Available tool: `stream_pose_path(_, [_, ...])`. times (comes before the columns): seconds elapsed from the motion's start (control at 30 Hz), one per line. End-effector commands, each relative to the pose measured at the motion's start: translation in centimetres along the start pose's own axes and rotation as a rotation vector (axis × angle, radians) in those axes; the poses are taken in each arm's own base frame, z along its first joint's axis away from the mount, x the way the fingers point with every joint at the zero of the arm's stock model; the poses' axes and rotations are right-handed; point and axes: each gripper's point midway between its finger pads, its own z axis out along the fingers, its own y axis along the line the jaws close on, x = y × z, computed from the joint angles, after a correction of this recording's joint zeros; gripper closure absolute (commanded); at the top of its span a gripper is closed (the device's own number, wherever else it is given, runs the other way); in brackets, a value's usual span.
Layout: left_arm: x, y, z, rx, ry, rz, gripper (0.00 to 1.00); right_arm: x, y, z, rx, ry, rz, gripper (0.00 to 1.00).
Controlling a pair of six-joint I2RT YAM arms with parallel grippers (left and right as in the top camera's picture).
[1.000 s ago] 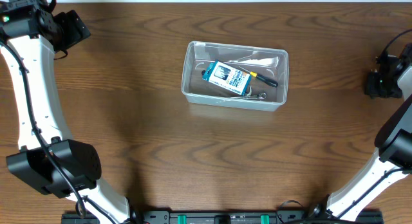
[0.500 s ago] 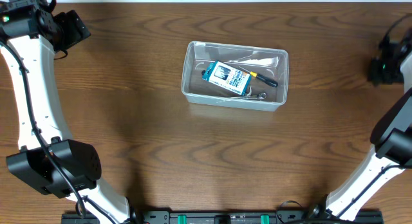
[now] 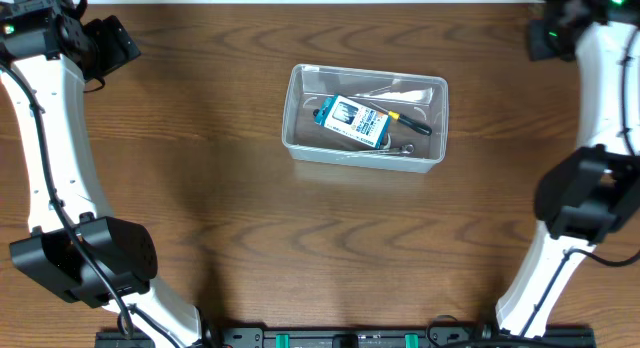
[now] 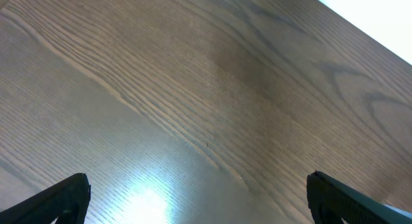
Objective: Pack container
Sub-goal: 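Carry the pliers into the container and open the right gripper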
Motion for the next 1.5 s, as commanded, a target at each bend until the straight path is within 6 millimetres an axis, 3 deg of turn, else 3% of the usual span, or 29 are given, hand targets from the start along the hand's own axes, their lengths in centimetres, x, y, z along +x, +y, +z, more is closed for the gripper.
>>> stream_pose_path(0.0, [-0.1, 0.2, 0.1, -0.016, -0.003, 0.002, 0.02, -3.2, 5.7, -2.3, -0.049, -0.066, -0.130, 0.99])
stream_pose_path(0.13, [-0.1, 0.2, 0.1, -0.016, -0.003, 0.002, 0.02, -4.2, 12.5, -3.8, -0.108, -0.077, -0.253, 0.99])
stream_pose_path(0.3, [-0.1, 0.2, 0.1, -0.016, -0.003, 0.002, 0.02, -3.2, 19.6, -4.8, -0.159, -0.046, -0.412, 0.99])
stream_pose_path(0.43, [-0.1, 0.2, 0.1, -0.016, -0.003, 0.002, 0.02, -1.7, 24.5, -5.8, -0.207, -0.013, -0.502, 0.99])
stream_pose_path(0.53, [-0.1, 0.2, 0.1, -0.016, -0.003, 0.002, 0.02, -0.2, 26.9, -6.4, -0.236, 0.026, -0.554, 0.99])
stream_pose_path(0.73, [-0.1, 0.2, 0.1, -0.016, -0.003, 0.002, 0.02, 2.7, 29.3, -7.1, -0.267, 0.122, -0.576, 0.99])
stream_pose_path(0.9, [-0.1, 0.2, 0.1, -0.016, -0.003, 0.002, 0.02, 5.5, 30.1, -6.0, -0.309, 0.216, -0.595, 0.99])
stream_pose_path(1.2, [-0.1, 0.2, 0.1, -0.016, -0.003, 0.002, 0.02, 11.4, 30.5, -1.5, -0.338, 0.393, -0.606, 0.99])
stream_pose_path(1.47, [-0.1, 0.2, 0.1, -0.016, -0.003, 0.002, 0.02, 15.0, 30.7, 2.3, -0.341, 0.445, -0.609, 0.98])
